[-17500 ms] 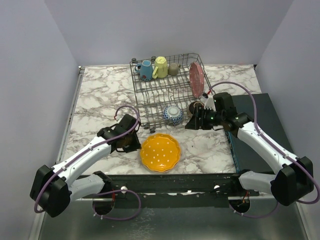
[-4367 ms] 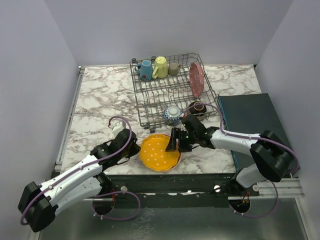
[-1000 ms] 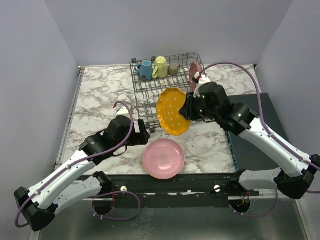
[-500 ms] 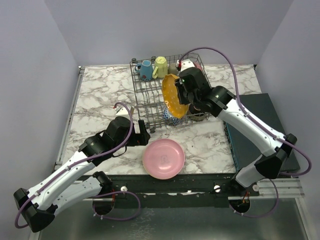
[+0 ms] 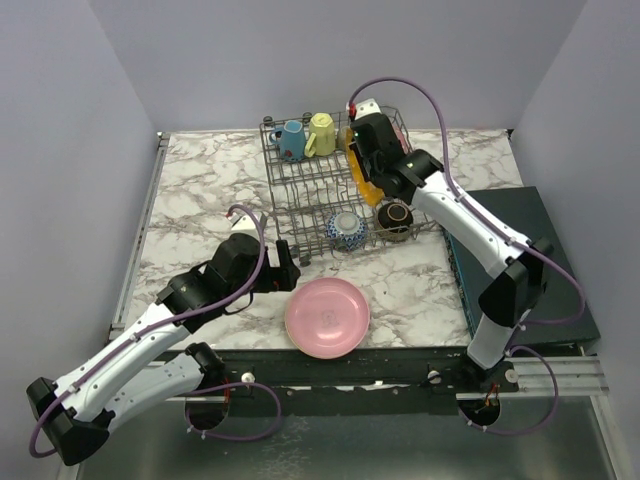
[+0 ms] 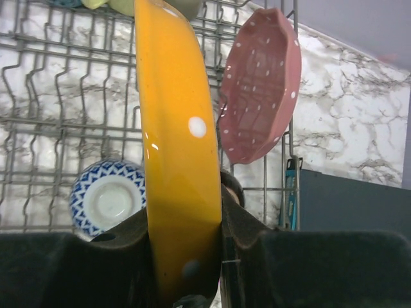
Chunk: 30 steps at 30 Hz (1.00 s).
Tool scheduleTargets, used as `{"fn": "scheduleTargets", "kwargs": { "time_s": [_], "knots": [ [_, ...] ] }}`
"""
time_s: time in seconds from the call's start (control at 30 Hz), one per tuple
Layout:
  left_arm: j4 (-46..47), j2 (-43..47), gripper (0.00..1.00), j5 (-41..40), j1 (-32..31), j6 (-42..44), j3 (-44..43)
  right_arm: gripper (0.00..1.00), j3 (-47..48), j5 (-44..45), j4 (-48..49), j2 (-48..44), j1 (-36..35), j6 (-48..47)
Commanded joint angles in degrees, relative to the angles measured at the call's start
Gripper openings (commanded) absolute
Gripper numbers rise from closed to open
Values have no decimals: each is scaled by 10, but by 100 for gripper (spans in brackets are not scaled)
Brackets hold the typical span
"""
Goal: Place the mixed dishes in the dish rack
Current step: Insert the plate into the dish rack.
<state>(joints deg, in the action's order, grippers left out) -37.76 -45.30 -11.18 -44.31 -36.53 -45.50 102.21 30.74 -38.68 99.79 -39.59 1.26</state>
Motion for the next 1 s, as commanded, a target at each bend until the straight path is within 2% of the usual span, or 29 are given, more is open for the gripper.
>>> {"fn": "scheduleTargets", "kwargs": {
  "time_s": [0.0, 0.33, 0.97],
  "knots": [
    [8, 13, 99, -5, 4, 7, 8, 0, 51, 26, 87, 26, 39, -32],
    [8, 16, 99, -9, 9, 5, 9, 0, 66, -24, 140, 81, 89, -21],
    [6, 26, 99, -18, 12, 1, 12, 0, 105, -39, 175, 167, 107, -15]
  ]
}}
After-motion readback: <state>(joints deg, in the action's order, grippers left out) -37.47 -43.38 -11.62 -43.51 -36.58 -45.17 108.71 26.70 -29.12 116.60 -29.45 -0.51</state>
